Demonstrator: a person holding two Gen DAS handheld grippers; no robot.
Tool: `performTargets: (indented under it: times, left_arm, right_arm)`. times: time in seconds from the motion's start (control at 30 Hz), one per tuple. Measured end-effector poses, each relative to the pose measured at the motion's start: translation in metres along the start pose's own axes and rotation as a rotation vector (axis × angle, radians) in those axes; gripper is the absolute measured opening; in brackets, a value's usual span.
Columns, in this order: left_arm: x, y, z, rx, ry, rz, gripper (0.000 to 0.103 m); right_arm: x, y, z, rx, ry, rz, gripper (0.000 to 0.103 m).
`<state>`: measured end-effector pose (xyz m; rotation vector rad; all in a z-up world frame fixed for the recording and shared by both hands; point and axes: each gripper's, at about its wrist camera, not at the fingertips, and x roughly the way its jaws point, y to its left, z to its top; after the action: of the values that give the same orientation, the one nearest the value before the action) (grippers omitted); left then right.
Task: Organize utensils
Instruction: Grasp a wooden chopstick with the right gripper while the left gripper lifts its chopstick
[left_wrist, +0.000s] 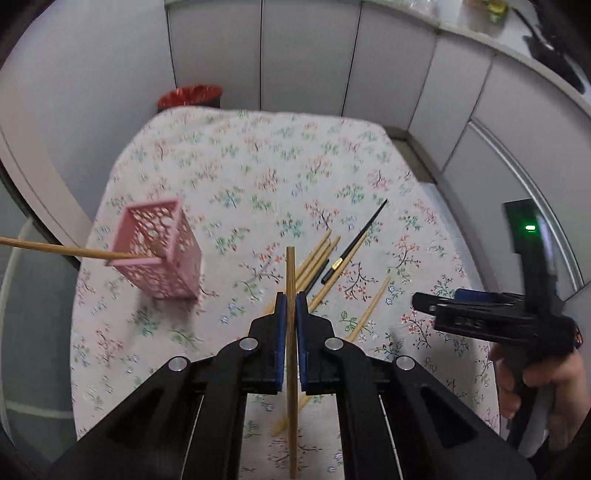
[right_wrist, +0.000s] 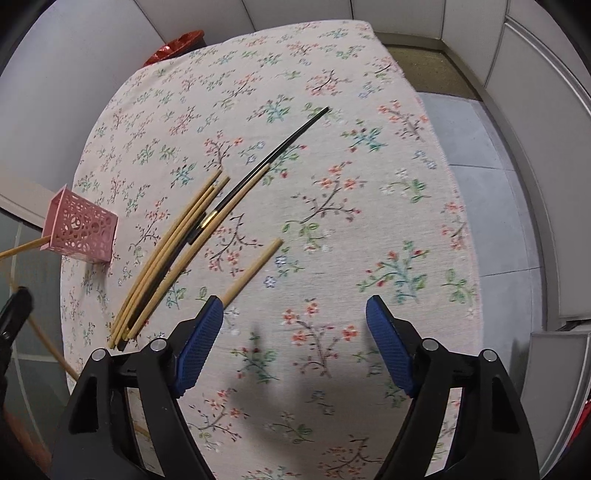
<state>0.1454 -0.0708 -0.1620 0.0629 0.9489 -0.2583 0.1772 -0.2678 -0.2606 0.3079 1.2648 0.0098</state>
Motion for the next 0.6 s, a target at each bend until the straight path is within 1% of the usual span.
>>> performTargets:
  times: [0.03,0.07,0.13,0.2,0.27,0.37,0.4,0.47,0.53,0.57,0.6]
  left_arm:
    - [-0.006,0.005,-0.003,0.004,-0.025,0.006,0.005]
    - [-0.009,0.007,-0.003,0.010,-0.032,0.002,0.005]
    - [-0.015,0.013,-0.004,0.013,-0.044,-0.022,0.005]
    - [-0.025,0.021,-0.004,0.018,-0.082,-0.031,0.005]
    - [-0.033,0.029,-0.006,0.021,-0.099,-0.029,0.005]
    - [-0.040,0.045,-0.010,-0.003,-0.108,-0.040,0.005]
    - [-0.042,0.050,-0.012,-0.010,-0.110,-0.045,0.005]
    - [-0.048,0.061,-0.015,-0.021,-0.121,-0.046,0.005]
    - [-0.053,0.069,-0.018,-0.028,-0.129,-0.047,0.005]
    - [-0.055,0.074,-0.020,-0.033,-0.133,-0.048,0.005]
    - [-0.057,0.078,-0.021,-0.036,-0.136,-0.047,0.005]
  right_arm:
    - [0.004,0.003,0.000,0.005,0.011,0.003,0.071]
    - [0.009,0.007,0.000,0.009,0.023,0.004,0.070]
    - [0.019,0.014,0.002,0.016,0.041,-0.003,0.066]
    - [0.023,0.016,0.004,0.020,0.046,-0.008,0.063]
    - [0.030,0.020,0.008,0.040,0.050,-0.018,0.062]
    - [0.040,0.024,0.011,0.077,0.061,-0.018,0.062]
    - [0.040,0.027,0.012,0.074,0.048,-0.035,0.062]
    - [0.043,0.036,0.010,0.049,0.042,-0.090,0.058]
    - [0.045,0.045,0.007,0.020,0.030,-0.176,0.047]
    - [0.046,0.049,0.006,0.007,0.025,-0.199,0.045]
    - [0.047,0.053,0.005,-0.009,0.018,-0.231,0.040]
